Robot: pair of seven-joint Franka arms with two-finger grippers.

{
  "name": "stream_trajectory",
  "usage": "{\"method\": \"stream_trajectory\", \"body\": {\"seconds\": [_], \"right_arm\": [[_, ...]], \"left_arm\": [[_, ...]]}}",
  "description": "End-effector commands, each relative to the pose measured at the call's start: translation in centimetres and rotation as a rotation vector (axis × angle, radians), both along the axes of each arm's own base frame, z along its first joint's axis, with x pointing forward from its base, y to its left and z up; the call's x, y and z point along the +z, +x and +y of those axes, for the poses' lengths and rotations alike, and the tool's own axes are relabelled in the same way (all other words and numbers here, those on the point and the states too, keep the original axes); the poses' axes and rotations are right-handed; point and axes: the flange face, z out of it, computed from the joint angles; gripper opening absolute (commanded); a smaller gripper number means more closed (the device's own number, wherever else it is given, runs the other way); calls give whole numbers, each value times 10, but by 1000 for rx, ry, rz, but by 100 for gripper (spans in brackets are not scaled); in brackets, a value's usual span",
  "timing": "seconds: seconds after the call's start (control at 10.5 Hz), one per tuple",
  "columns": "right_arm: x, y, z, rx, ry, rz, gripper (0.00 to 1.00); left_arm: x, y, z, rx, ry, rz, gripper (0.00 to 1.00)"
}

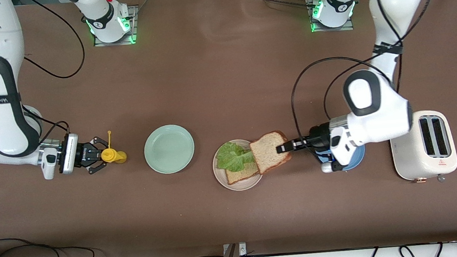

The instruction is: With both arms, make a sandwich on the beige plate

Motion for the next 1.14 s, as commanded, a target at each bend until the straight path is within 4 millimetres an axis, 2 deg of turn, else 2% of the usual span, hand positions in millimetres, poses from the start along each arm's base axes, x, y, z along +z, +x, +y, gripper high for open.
{"method": "stream_trajectory", "body": {"seconds": [0.0,0.19,0.38,0.47,0.57,0.66,0.76,0.85,1.04], "right_arm": [[-3,-2,0,2,57,-25,0],[-25,-7,-2,21,58,-47,0],[-27,-7,-2,29,56,-71,0],[-30,-7,-3,27,55,-66,0],[-34,-9,-2,25,55,-54,8],[-36,-9,-2,23,55,-48,99],[-34,-9,-2,30,62,-53,100],[-30,-9,-18,8,46,-55,100],[-20,-10,-32,4,50,-55,100]], "left_arm": [[-20,-10,-36,88,-41,11,0],[-34,-18,-58,82,-45,26,0],[-60,-20,-75,140,-29,13,0],[-63,-20,-75,145,-21,8,0],[-67,-21,-76,140,-18,9,0],[-73,-22,-78,137,-13,12,0],[-74,-24,-81,134,-13,14,0],[-73,-25,-84,130,-16,15,0],[-74,-26,-87,147,-37,28,0]]}}
